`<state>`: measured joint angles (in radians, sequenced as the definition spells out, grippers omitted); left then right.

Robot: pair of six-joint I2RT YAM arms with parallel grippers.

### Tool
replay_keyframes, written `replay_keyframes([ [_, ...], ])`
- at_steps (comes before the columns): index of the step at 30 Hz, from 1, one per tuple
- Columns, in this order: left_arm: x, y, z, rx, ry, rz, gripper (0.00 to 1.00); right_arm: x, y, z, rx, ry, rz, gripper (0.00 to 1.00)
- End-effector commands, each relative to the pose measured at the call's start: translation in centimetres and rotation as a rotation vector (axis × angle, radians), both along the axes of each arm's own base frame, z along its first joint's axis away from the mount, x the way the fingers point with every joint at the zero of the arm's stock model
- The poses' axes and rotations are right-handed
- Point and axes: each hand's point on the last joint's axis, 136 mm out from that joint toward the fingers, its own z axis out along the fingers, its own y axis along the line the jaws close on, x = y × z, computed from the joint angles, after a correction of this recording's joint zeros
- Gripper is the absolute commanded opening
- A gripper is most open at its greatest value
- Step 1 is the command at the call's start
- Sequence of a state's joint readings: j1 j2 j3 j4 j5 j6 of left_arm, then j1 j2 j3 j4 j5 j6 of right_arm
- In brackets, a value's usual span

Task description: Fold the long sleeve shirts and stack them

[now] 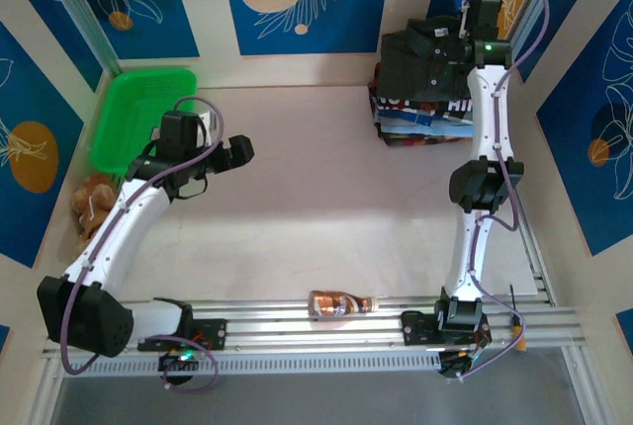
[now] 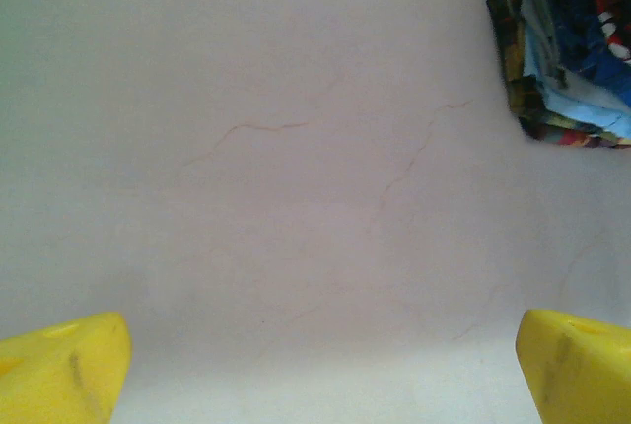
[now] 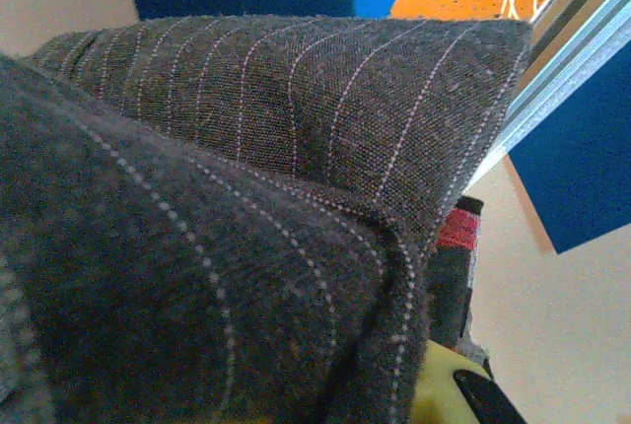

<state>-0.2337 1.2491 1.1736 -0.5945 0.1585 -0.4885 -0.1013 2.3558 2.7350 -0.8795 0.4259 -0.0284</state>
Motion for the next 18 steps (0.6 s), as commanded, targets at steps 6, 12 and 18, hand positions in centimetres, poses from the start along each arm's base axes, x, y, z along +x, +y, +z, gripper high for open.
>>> replay_keyframes([
  [6, -1.2, 2.0, -0.1, 0.064, 0.031, 0.03, 1.0, 2.4, -1.1, 0.5, 0.129, -0.118, 0.015, 0.63],
  [12, -1.5, 2.8, -0.1, 0.053, 0.019, 0.054, 1.0, 0.6, -1.1, 0.7, 0.164, -0.071, 0.005, 0.83],
  [18, -2.3, 4.1, -0.3, 0.05, -0.007, 0.086, 1.0, -2.5, -1.0, 4.9, 0.203, -0.11, 0.02, 1.0],
])
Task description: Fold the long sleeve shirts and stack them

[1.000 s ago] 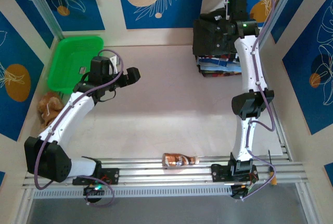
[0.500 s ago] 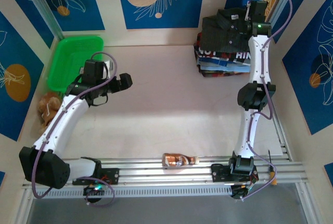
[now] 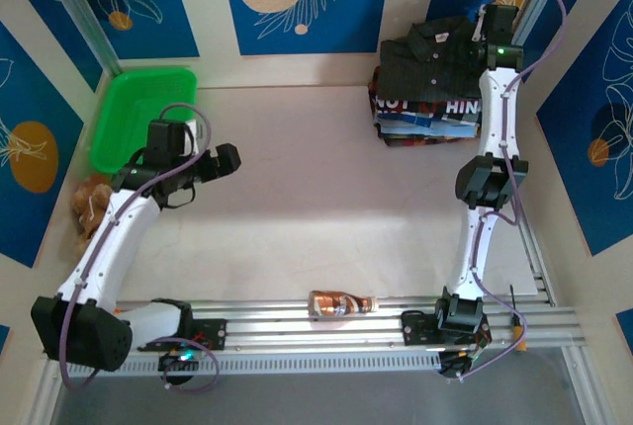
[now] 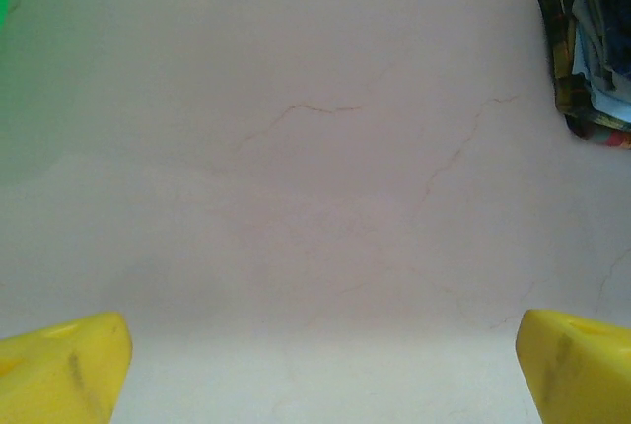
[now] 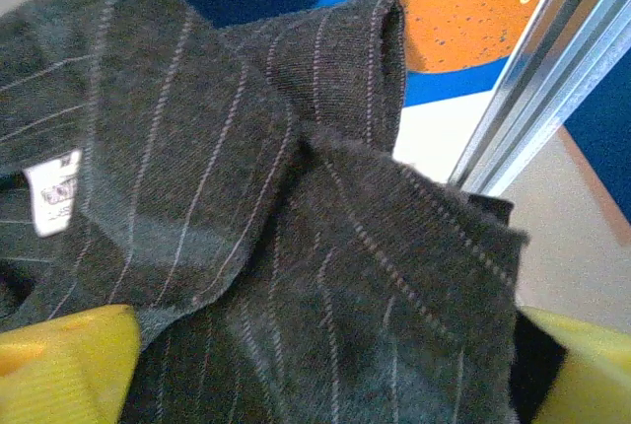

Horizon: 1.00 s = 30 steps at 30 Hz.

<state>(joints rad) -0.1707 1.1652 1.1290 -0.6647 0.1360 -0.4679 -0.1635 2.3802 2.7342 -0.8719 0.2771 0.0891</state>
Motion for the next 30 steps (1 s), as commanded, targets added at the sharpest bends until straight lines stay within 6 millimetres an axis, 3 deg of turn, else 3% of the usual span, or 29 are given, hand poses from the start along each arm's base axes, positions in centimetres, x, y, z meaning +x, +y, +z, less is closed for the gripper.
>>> replay_keyframes([
  [1, -0.5, 1.2, 0.1, 0.015, -0.034, 0.026, 1.0, -3.6, 0.3, 6.9, 0.027, -0.094, 0.012, 0.99],
  [4, -0.8, 2.0, 0.2, 0.009, -0.062, 0.056, 1.0, -5.5, 1.0, 8.4, 0.081, -0.101, 0.026, 0.99],
  [8, -1.1, 3.4, 0.1, 0.036, -0.105, 0.106, 1.0, -8.2, 3.7, 10.1, 0.13, -0.095, 0.096, 0.99],
  [15, -2.7, 7.5, -2.7, 0.18, -0.151, 0.245, 1.0, -14.2, 9.2, 8.2, 0.164, -0.062, 0.21, 0.99],
  [23, -3.1, 9.1, -7.4, 0.349, -0.31, 0.213, 1.0, -22.6, 13.1, 0.6, 0.205, -0.129, 0.268, 0.99],
  [27, -2.6, 9.6, -8.3, 0.408, -0.459, 0.223, 1.0, -25.8, 13.2, -5.4, 0.2, -0.107, 0.246, 0.99],
  [30, -1.8, 9.2, -9.0, 0.438, -0.497, 0.185, 1.0, -27.6, 13.7, -8.1, 0.164, -0.208, 0.286, 0.99],
])
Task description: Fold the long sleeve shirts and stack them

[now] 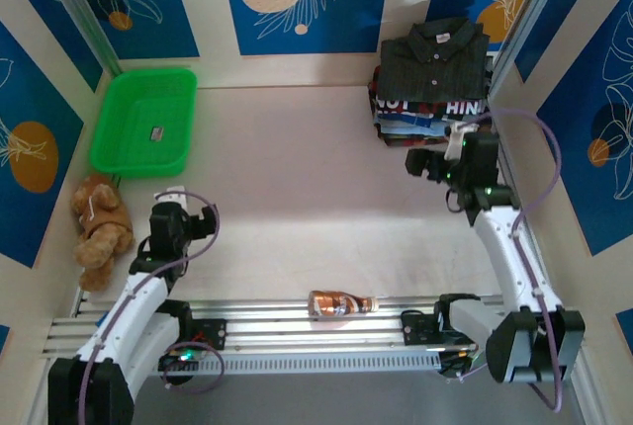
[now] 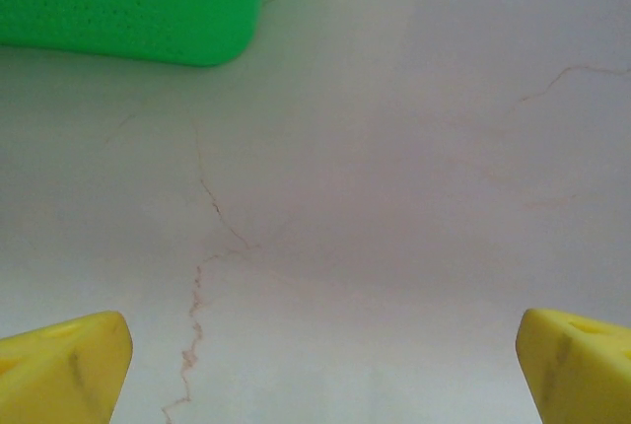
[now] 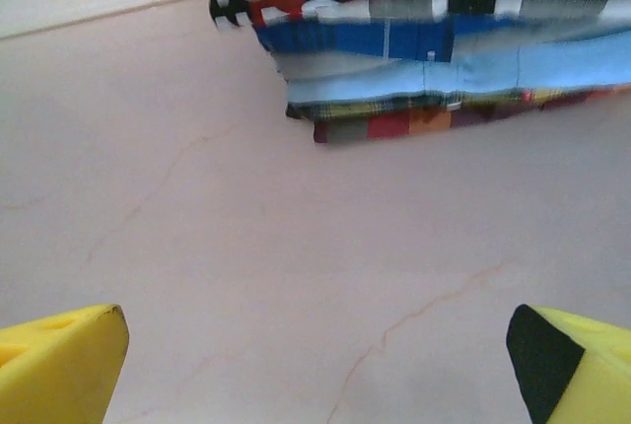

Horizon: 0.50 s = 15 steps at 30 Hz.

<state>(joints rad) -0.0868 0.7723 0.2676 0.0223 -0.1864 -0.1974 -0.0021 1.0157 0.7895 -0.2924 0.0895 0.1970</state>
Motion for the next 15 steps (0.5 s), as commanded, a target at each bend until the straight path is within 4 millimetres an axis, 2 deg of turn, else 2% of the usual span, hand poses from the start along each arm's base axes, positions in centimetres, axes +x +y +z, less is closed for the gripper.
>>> replay_keyframes([
  [1, 2.9, 0.2, 4.1, 0.075, -0.219, -0.026, 1.0, 0.1, 0.3, 0.8, -0.02, -0.244, 0.01, 0.99],
  [3, 3.8, -0.5, 3.3, 0.066, -0.214, -0.065, 1.0, -0.9, -0.4, -1.6, -0.034, -0.255, -0.022, 0.99],
  [6, 4.8, -1.0, 2.2, 0.056, -0.23, -0.088, 1.0, -1.6, -1.1, -4.7, -0.018, -0.179, -0.055, 0.99],
  [11, 6.3, -1.6, 2.4, 0.069, -0.29, -0.125, 1.0, -1.7, -1.2, -5.6, -0.032, -0.282, -0.055, 0.99],
  [15, 7.5, -2.3, 2.6, 0.09, -0.324, -0.166, 1.0, -1.3, -0.3, -7.7, -0.041, -0.27, 0.008, 0.99],
])
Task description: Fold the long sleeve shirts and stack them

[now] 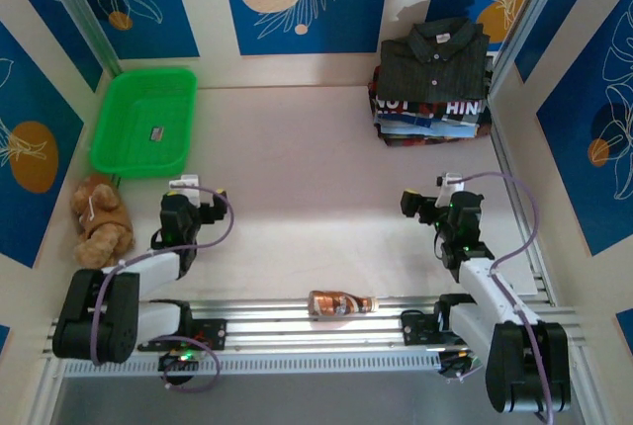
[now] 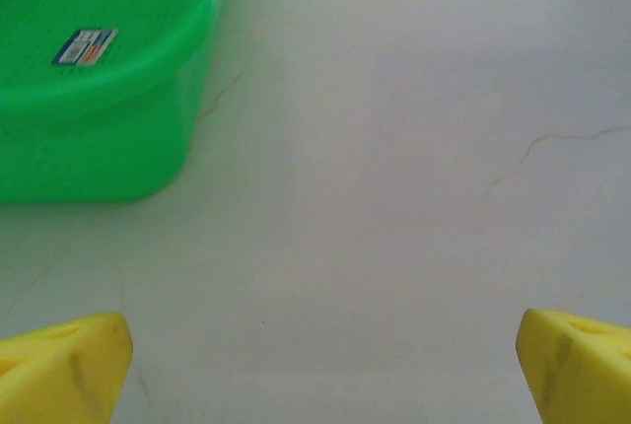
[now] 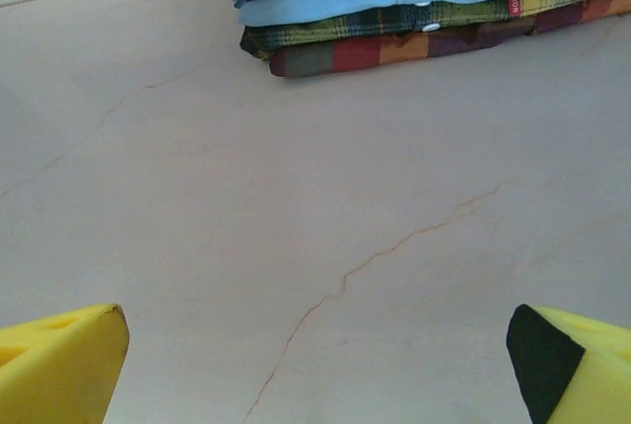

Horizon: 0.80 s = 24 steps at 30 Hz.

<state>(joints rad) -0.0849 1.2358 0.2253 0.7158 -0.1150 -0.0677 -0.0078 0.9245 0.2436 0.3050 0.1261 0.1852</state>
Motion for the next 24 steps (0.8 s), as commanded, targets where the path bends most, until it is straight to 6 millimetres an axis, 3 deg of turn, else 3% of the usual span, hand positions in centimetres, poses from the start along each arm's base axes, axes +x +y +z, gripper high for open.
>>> replay_keyframes([
  [1, 1.6, -0.7, 3.0, 0.029, -0.138, -0.062, 1.0, 1.6, 0.6, 1.9, -0.017, -0.132, 0.051, 0.99],
  [4, 2.5, -0.9, 3.1, 0.069, -0.15, -0.082, 1.0, 2.3, 0.8, 2.2, -0.035, -0.16, 0.075, 0.99],
  [12, 4.4, -1.8, -0.2, 0.077, -0.104, -0.139, 1.0, 5.2, 2.1, 2.4, -0.013, -0.217, 0.168, 0.99],
  [18, 4.8, -1.9, -0.3, 0.07, -0.081, -0.156, 1.0, 7.1, 0.9, -0.6, -0.009, -0.191, 0.121, 0.99],
  [20, 5.1, -1.7, -0.4, 0.069, -0.058, -0.15, 1.0, 8.2, 0.1, -0.5, 0.019, -0.146, 0.088, 0.99],
  [24, 5.4, -1.2, -0.6, 0.066, -0.036, -0.117, 1.0, 8.7, 0.5, -1.6, -0.066, -0.08, 0.053, 0.99],
])
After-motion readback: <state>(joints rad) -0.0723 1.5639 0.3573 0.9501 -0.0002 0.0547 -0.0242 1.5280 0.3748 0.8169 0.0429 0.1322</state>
